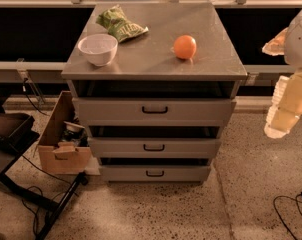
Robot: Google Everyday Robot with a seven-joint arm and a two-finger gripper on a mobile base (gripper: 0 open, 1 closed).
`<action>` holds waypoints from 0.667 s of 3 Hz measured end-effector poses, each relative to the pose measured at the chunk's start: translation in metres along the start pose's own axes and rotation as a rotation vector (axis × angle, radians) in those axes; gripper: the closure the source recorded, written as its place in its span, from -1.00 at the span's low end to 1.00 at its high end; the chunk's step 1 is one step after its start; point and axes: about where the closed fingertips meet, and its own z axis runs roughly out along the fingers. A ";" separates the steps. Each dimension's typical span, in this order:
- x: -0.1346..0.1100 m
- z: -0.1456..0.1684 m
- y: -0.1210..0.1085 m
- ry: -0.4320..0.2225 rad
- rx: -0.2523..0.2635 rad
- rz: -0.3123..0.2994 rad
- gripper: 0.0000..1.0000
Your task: Open bottom drawer
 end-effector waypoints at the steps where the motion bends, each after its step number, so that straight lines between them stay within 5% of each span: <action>1: 0.000 0.001 0.000 0.003 0.004 0.003 -1.00; 2: 0.001 0.006 -0.001 0.019 0.018 0.017 -1.00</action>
Offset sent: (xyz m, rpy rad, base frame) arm 0.0042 -0.0020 -0.0161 -0.0323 0.0041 -0.0448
